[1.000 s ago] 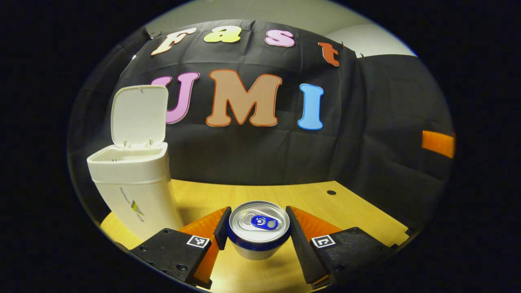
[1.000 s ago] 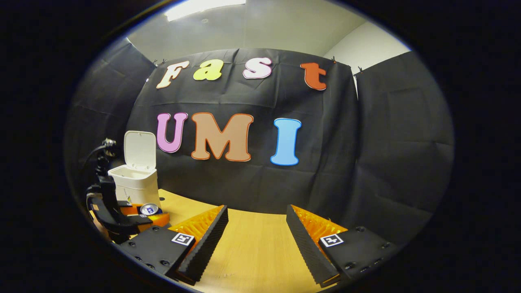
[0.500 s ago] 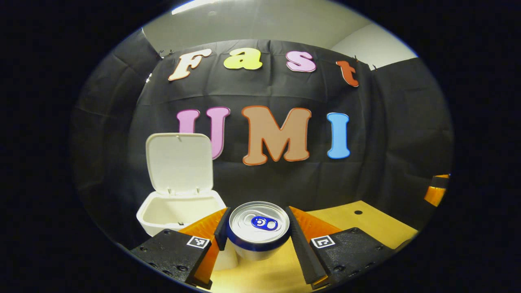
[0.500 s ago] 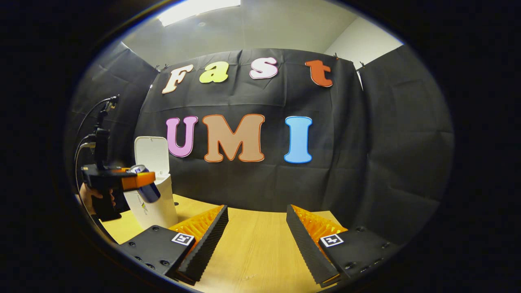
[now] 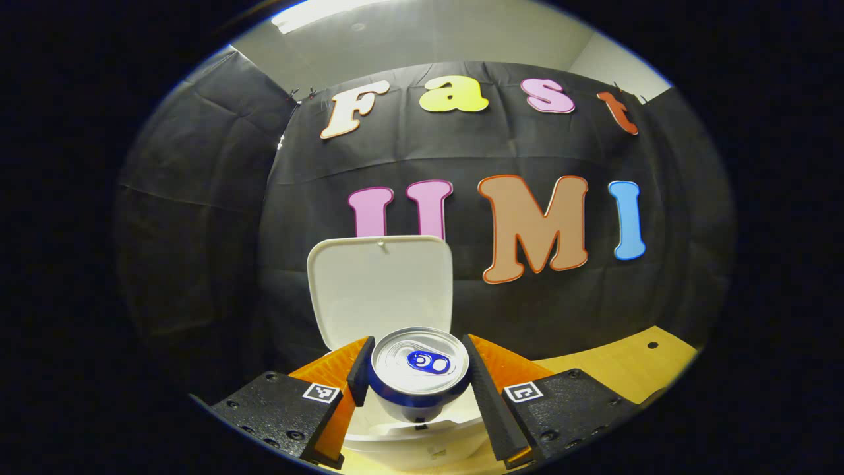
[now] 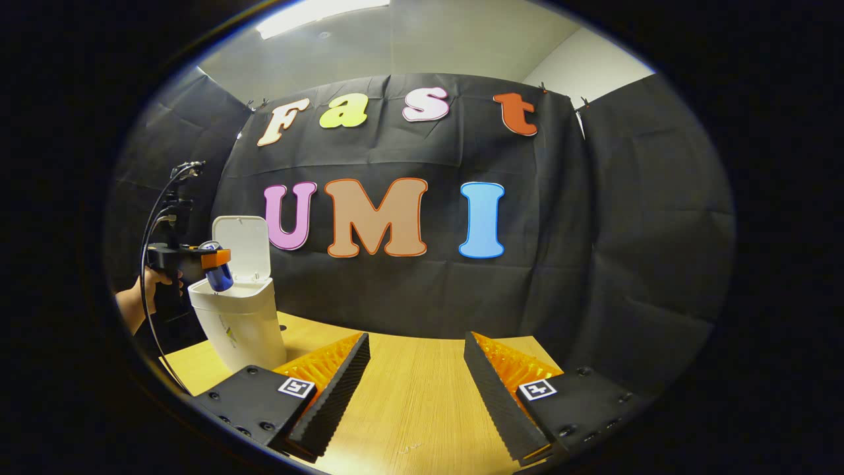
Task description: Press the lid of the desktop garbage bin to open it, pick up the crumpled paper on the desktop and throw it into the bin, then pick up the pop can on the desktop and drop it into the bin, and finally close the garbage bin lid.
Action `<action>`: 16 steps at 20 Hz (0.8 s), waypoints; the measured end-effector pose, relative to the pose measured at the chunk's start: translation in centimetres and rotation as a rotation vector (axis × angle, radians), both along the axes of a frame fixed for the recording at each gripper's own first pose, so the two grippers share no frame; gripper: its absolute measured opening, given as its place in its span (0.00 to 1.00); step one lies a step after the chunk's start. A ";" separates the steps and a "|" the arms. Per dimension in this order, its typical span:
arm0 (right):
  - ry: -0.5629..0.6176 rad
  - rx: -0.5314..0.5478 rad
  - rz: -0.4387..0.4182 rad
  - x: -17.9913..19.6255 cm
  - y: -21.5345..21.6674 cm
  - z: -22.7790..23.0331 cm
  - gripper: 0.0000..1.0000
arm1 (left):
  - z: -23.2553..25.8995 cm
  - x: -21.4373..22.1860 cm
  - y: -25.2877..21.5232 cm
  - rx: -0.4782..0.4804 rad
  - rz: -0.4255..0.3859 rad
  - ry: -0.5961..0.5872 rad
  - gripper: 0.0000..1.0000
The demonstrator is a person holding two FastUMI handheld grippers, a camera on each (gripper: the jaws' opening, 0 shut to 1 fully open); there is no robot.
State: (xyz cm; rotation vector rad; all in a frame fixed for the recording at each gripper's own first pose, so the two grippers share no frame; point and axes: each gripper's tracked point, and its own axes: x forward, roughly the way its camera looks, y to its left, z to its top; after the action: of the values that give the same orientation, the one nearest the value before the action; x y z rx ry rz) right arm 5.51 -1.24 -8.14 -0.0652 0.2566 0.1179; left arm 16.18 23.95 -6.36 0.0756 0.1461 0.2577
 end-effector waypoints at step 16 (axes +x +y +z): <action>0.015 -0.017 0.004 -0.2 1.3 -0.3 0.96 | -3.0 0.6 2.0 -0.051 0.036 0.031 0.91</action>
State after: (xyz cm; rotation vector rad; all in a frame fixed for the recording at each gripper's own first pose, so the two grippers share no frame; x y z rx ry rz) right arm 5.27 0.08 -8.44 -0.0819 0.2724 0.1207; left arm 16.80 25.95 -9.40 0.0261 0.1851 0.2889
